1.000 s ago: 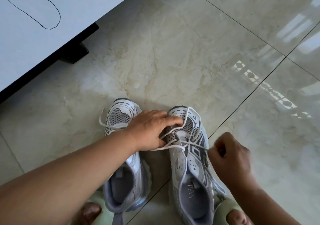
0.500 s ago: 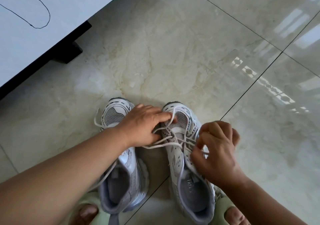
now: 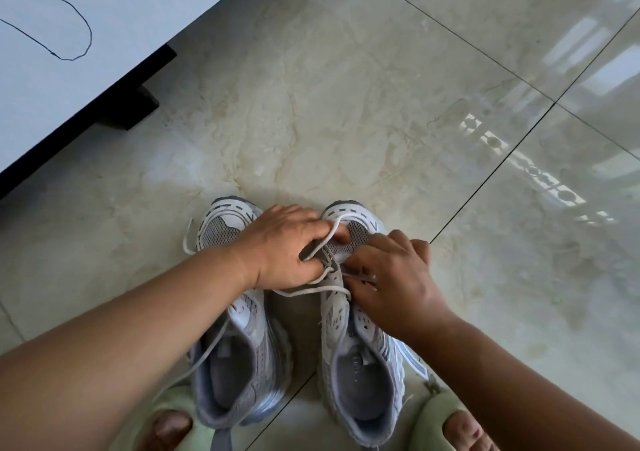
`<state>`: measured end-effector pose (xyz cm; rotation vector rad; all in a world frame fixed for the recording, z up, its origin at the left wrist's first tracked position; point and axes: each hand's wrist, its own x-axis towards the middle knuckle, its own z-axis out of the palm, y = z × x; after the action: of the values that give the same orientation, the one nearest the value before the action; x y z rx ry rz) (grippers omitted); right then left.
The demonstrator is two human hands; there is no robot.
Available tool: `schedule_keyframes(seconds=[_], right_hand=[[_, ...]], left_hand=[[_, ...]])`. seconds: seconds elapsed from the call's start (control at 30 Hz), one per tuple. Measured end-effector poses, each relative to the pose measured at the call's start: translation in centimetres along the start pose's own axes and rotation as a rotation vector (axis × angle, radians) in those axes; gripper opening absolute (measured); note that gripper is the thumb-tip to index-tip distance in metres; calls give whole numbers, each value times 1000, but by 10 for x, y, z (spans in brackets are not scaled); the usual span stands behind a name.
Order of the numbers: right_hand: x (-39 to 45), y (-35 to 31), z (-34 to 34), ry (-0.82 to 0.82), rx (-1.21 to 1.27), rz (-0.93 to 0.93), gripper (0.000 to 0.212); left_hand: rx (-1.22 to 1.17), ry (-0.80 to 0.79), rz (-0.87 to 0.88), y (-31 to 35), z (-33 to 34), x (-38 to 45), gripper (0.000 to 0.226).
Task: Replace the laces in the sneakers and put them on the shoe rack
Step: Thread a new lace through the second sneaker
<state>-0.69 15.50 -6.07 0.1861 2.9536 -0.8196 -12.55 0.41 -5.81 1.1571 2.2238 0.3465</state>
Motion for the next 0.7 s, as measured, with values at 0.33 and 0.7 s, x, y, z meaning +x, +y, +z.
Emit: schedule_keyframes(seconds=[0.33, 0.7], right_hand=[[-41, 27, -9, 133, 414, 86, 18], [-21, 11, -2, 60, 156, 79, 28]], left_hand=[[62, -55, -14, 0, 1, -2, 81], [123, -70, -51, 6, 0, -1, 90]])
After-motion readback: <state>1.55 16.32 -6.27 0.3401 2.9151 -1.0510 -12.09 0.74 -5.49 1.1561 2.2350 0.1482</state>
